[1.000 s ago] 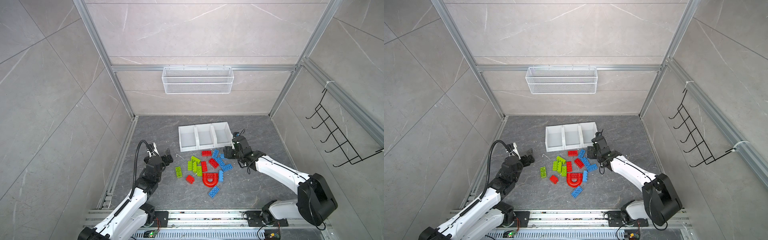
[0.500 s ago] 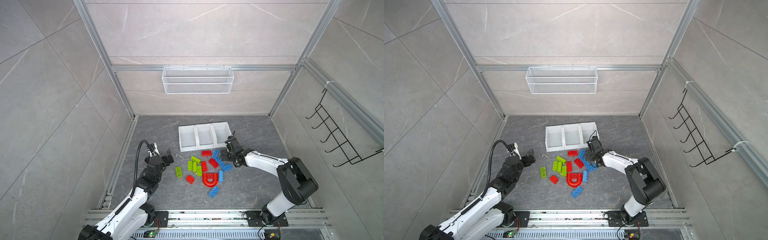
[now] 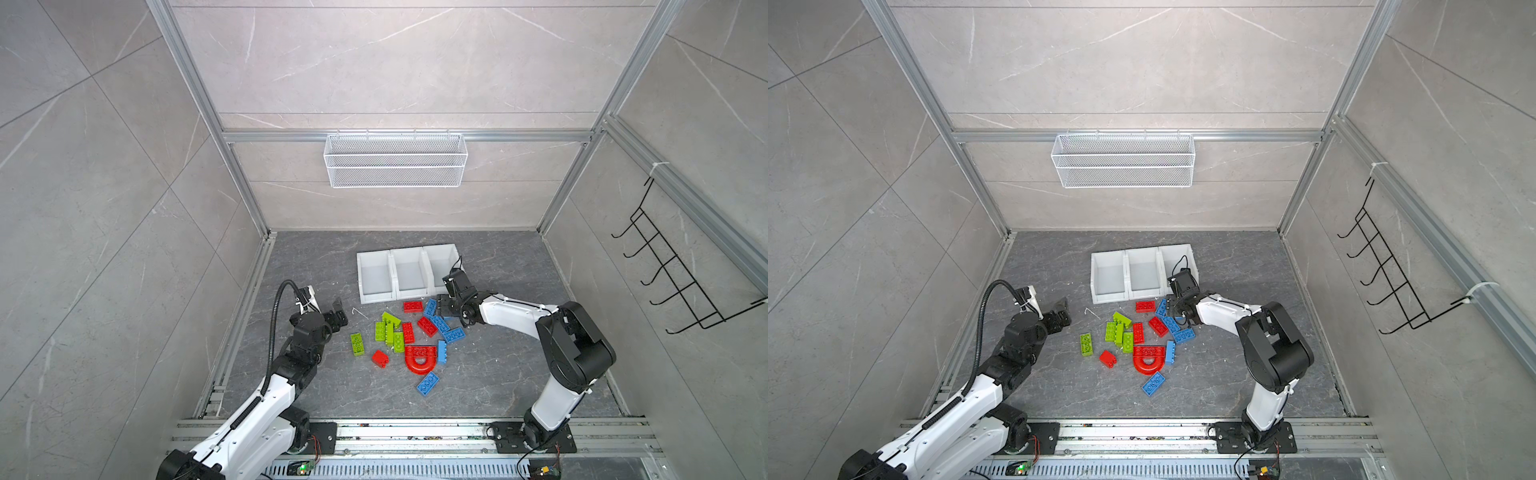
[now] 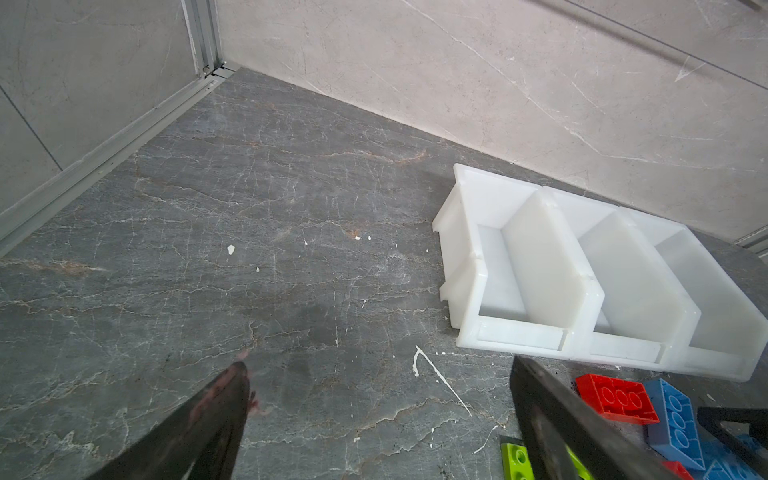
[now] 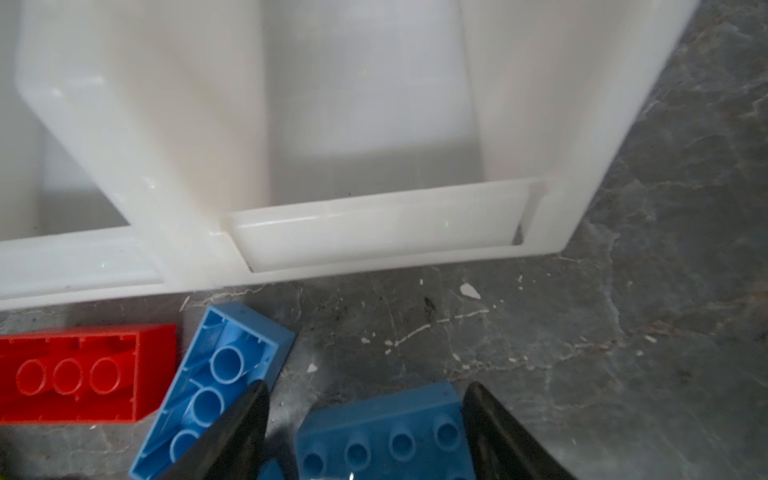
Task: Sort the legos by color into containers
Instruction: 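Move the right gripper over the blue bricks beside the bin, then lower the right gripper and grasp a blue brick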
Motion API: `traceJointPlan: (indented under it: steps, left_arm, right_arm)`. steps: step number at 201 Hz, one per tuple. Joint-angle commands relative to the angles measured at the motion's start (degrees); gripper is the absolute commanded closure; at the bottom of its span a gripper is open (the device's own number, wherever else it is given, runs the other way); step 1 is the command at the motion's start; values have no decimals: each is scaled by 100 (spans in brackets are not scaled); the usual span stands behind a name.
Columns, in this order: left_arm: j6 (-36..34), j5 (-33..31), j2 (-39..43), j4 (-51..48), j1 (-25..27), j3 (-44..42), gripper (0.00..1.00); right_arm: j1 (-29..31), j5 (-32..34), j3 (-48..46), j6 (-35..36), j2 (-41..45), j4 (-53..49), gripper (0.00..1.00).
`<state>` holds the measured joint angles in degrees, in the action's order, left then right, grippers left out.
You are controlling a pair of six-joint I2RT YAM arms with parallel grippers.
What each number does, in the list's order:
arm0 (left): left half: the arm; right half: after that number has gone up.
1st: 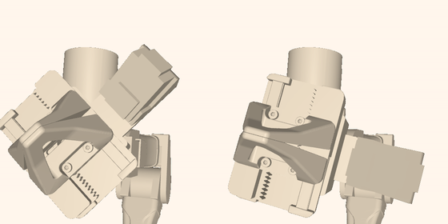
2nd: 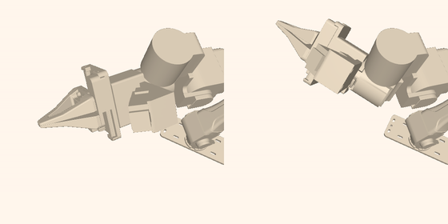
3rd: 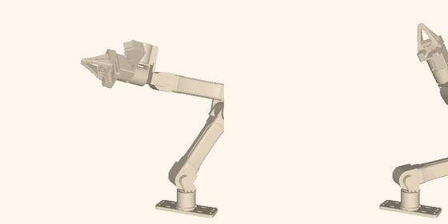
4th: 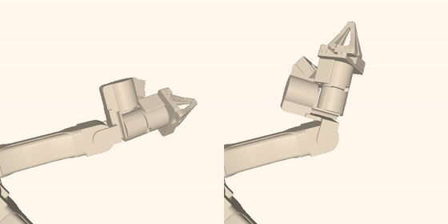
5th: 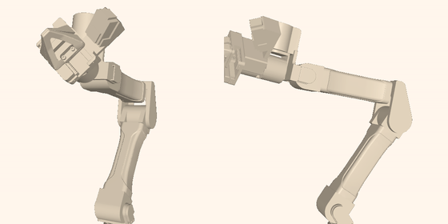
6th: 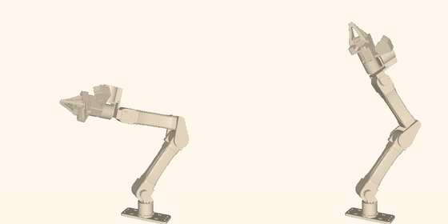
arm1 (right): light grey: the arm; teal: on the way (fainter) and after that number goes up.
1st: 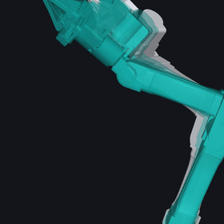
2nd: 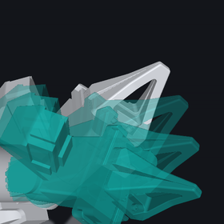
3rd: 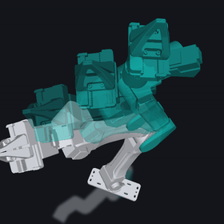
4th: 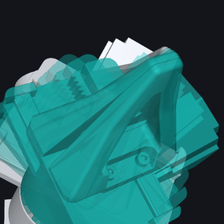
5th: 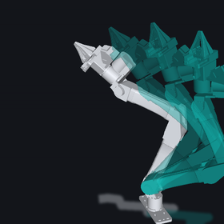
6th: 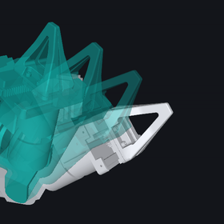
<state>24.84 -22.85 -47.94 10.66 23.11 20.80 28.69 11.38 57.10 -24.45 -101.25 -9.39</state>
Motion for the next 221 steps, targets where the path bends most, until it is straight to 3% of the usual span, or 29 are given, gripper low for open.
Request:
traceJointPlan:
  steps: [1, 71, 148, 221]
  left_arm:
    - [-98, -74, 57, 130, -18, 68, 1]
    - [-102, -13, 110, 154, -23, 56, 1]
    - [-122, -1, 162, 152, -20, 42, 1]
    - [-136, -26, 154, 130, -22, 64, 1]
  right_arm:
    - [23, 209, 177, -7, -197, -379, 25]
    - [32, 458, 27, 25, 149, -532, 24]
    - [-1, 322, 193, 133, -293, -653, 24]
    - [-12, 194, 136, 194, -292, -609, 37]
